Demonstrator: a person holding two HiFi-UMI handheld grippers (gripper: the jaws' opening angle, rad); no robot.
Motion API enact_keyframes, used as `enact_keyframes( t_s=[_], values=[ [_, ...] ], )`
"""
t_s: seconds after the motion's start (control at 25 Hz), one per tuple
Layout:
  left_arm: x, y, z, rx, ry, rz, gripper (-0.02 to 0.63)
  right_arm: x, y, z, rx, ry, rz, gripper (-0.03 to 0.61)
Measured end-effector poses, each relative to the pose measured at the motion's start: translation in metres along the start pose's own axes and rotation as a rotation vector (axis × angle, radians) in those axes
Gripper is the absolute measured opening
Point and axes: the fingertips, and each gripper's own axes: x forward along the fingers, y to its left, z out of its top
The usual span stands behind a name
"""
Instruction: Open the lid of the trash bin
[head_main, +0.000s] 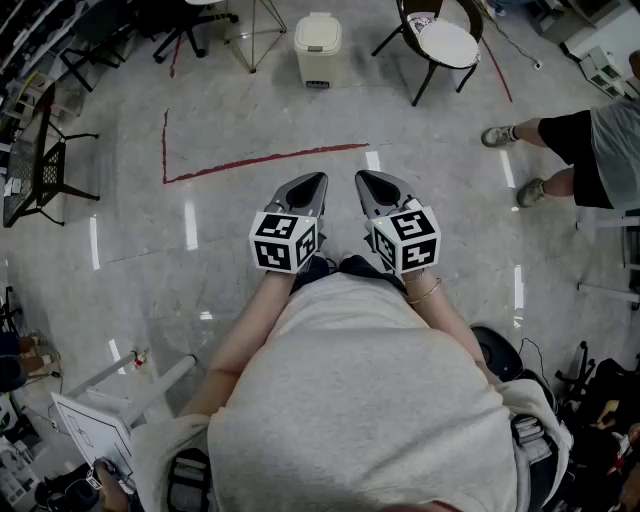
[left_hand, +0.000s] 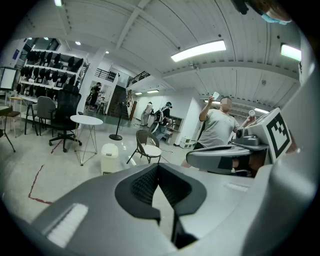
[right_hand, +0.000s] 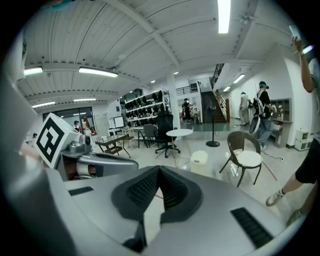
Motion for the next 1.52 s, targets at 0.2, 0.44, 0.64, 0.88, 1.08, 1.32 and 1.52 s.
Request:
enact_keyframes(
  t_s=[0.2, 0.44, 0.64, 0.88, 1.08, 1.32, 1.52],
  values=[
    [0.000, 0.003, 0.006, 0.008, -0.009, 0.000, 0.009, 0.004, 0.004, 0.005, -0.020, -0.004, 0.005, 0.006],
    [0.001, 0.006, 0.009, 0.020, -0.014, -0.015, 0.009, 0.013, 0.013, 0.004, -0.038, 0.015, 0.023, 0.006],
    [-0.004, 0.021, 0.012, 0.026, -0.011, -0.020, 0.009, 0.025, 0.018, 0.010, 0.005, -0.011, 0.016, 0.006],
    [-0.012, 0.040, 0.010, 0.005, -0.009, -0.042, 0.009, 0.038, 0.030, 0.012, 0.062, -0.037, -0.005, 0.008],
    [-0.007, 0.049, 0.007, -0.022, 0.002, -0.071, 0.009, 0.043, 0.027, 0.007, 0.087, -0.029, -0.032, 0.008],
    [0.020, 0.061, 0.011, -0.037, 0.006, -0.072, 0.009, 0.063, 0.004, 0.009, 0.095, -0.017, -0.030, 0.006],
    [0.071, 0.076, 0.033, -0.039, -0.012, -0.044, 0.009, 0.098, -0.042, 0.021, 0.082, -0.013, 0.011, 0.008]
  ],
)
